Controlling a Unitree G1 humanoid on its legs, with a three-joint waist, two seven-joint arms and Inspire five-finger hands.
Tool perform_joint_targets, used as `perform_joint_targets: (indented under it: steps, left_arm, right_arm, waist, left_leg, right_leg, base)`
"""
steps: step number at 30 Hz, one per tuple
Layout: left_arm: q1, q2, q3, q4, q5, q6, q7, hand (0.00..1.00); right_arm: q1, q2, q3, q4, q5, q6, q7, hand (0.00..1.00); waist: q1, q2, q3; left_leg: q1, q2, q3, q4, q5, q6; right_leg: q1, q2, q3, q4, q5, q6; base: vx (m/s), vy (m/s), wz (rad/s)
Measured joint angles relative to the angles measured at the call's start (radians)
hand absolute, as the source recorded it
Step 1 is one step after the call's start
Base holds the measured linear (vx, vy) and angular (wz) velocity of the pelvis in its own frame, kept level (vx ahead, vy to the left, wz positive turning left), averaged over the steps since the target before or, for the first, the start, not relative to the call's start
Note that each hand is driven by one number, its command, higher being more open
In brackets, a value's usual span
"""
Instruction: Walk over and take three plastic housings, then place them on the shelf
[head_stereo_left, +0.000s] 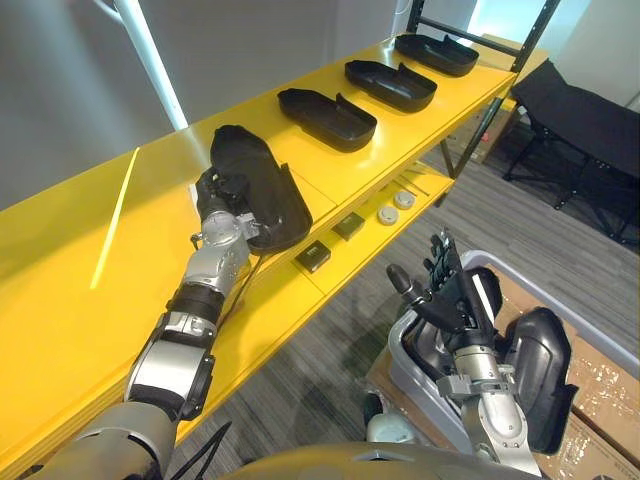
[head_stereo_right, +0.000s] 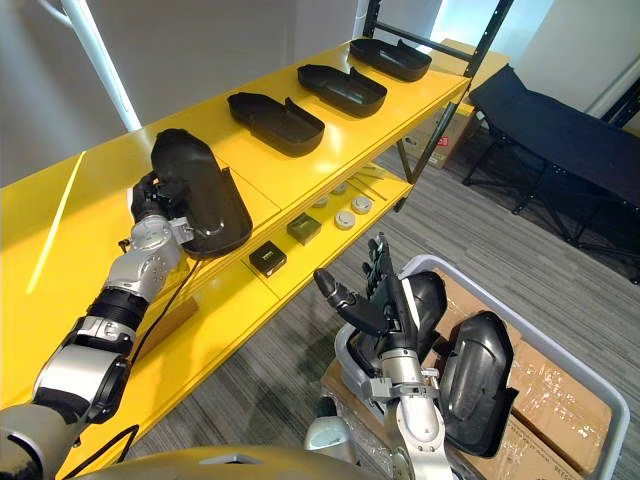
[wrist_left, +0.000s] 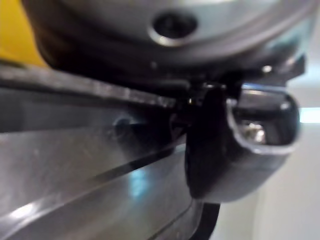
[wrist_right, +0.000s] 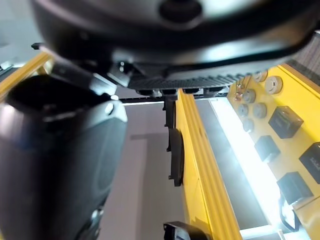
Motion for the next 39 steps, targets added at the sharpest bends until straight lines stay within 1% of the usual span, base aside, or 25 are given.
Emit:
perform_joint_targets:
  steps: [4,10,13,14,16,17,19,21,27,29,34,37,39]
  left_arm:
    - [-0.033,0.0,0.0,0.027,0.006,0.002,0.052,0.0]
    - [-0.053,0.0,0.007,0.051,0.028,0.002,0.108,0.0]
    - [-0.072,0.0,0.011,0.054,0.045,0.005,0.137,0.0]
    - [-0.092,0.0,0.019,0.063,0.045,0.011,0.169,0.0]
    - [-0.109,0.0,0.026,0.071,0.045,0.012,0.194,0.0]
    - [-0.119,0.0,0.034,0.073,0.044,0.012,0.205,1.0]
    - [-0.125,0.0,0.043,0.079,0.045,0.006,0.216,1.0]
    - [-0.135,0.006,0.045,0.087,0.045,-0.012,0.22,1.0]
    - [-0.158,0.027,0.049,0.099,0.045,-0.015,0.226,1.0]
    - [-0.165,0.03,0.052,0.099,0.046,-0.012,0.217,1.0]
    - [-0.171,0.031,0.052,0.11,0.101,0.0,0.197,1.0]
    - [-0.176,0.034,0.051,0.113,0.155,0.034,0.186,1.0]
    - [-0.191,0.034,0.051,0.136,0.161,0.046,0.182,1.0]
  right_arm:
    - [0.005,-0.001,0.033,0.0,0.0,0.011,-0.01,1.0]
    - [0.005,-0.002,0.033,-0.001,0.001,0.014,-0.017,1.0]
    - [0.004,-0.003,0.035,-0.006,0.001,0.014,-0.024,1.0]
    - [0.004,-0.003,0.046,-0.011,0.001,0.014,-0.031,1.0]
    - [0.004,-0.004,0.062,-0.019,0.002,0.014,-0.041,1.0]
    - [0.002,-0.005,0.075,-0.02,0.002,0.016,-0.044,1.0]
    - [0.0,-0.007,0.092,-0.02,0.001,0.019,-0.052,1.0]
    - [-0.01,-0.007,0.102,-0.021,0.001,0.022,-0.059,1.0]
    - [-0.026,-0.011,0.105,-0.029,0.002,0.034,-0.064,1.0]
    - [-0.026,-0.012,0.108,-0.053,0.003,0.037,-0.067,1.0]
    - [-0.031,-0.013,0.112,-0.061,0.002,0.038,-0.065,1.0]
    - [-0.027,-0.013,0.115,-0.061,0.01,0.038,-0.065,1.0]
    - [-0.027,-0.017,0.126,-0.061,0.011,0.039,-0.064,1.0]
  waist:
    - [-0.003,-0.017,0.01]
    - [-0.003,-0.018,0.018]
    - [-0.003,-0.02,0.037]
    - [-0.004,-0.023,0.048]
    - [-0.005,-0.023,0.059]
    - [-0.004,-0.023,0.064]
    - [-0.003,-0.022,0.067]
    - [-0.002,-0.022,0.081]
    - [-0.003,-0.021,0.093]
    - [-0.002,-0.015,0.103]
    - [0.0,-0.013,0.112]
    - [-0.001,-0.013,0.113]
    - [-0.001,-0.013,0.113]
  left_leg:
    - [-0.023,0.024,0.003,0.059,-0.029,0.0]
    - [-0.046,0.049,0.005,0.127,-0.064,-0.003]
    - [-0.059,0.065,0.004,0.166,-0.083,-0.002]
    - [-0.065,0.066,0.003,0.174,-0.086,0.0]
    - [-0.075,0.071,0.0,0.191,-0.095,0.002]
    - [-0.083,0.079,-0.001,0.206,-0.103,0.003]
    - [-0.091,0.083,-0.003,0.224,-0.112,0.003]
    - [-0.094,0.085,-0.003,0.237,-0.118,0.004]
    - [-0.109,0.1,-0.006,0.267,-0.134,0.002]
    - [-0.109,0.101,-0.006,0.271,-0.135,0.001]
    - [-0.109,0.101,-0.006,0.271,-0.135,0.001]
    - [-0.107,0.101,-0.006,0.271,-0.135,0.001]
    - [-0.103,0.101,-0.006,0.271,-0.135,0.001]
  right_leg:
    - [-0.004,0.002,0.004,-0.005,0.003,-0.001]
    - [-0.005,0.009,0.014,-0.01,0.007,-0.003]
    - [-0.005,0.011,0.016,-0.012,0.011,-0.002]
    - [-0.006,0.011,0.017,-0.012,0.012,-0.002]
    - [-0.007,0.011,0.018,-0.013,0.013,-0.001]
    - [-0.008,0.012,0.017,-0.015,0.015,0.001]
    - [-0.009,0.014,0.017,-0.016,0.016,0.0]
    - [-0.009,0.015,0.018,-0.015,0.017,0.0]
    - [-0.012,0.022,0.019,-0.018,0.018,0.001]
    - [-0.011,0.021,0.019,-0.019,0.018,0.001]
    - [-0.007,0.022,0.018,-0.023,0.02,0.0]
    - [-0.004,0.022,0.018,-0.026,0.023,0.001]
    - [0.0,0.022,0.018,-0.027,0.023,0.001]
  base:
    - [-0.03,-0.021,-0.04]
    - [-0.04,-0.027,-0.05]
    - [-0.06,-0.023,-0.02]
    - [-0.05,-0.013,-0.01]
    - [-0.07,-0.016,0.01]
    - [-0.07,-0.021,0.02]
    - [-0.04,-0.015,0.0]
    - [-0.02,-0.004,0.0]
    - [-0.01,-0.003,0.0]
    - [0.0,0.0,0.0]
    - [0.0,0.0,0.0]
    - [0.0,0.0,0.0]
    - [0.0,0.0,0.0]
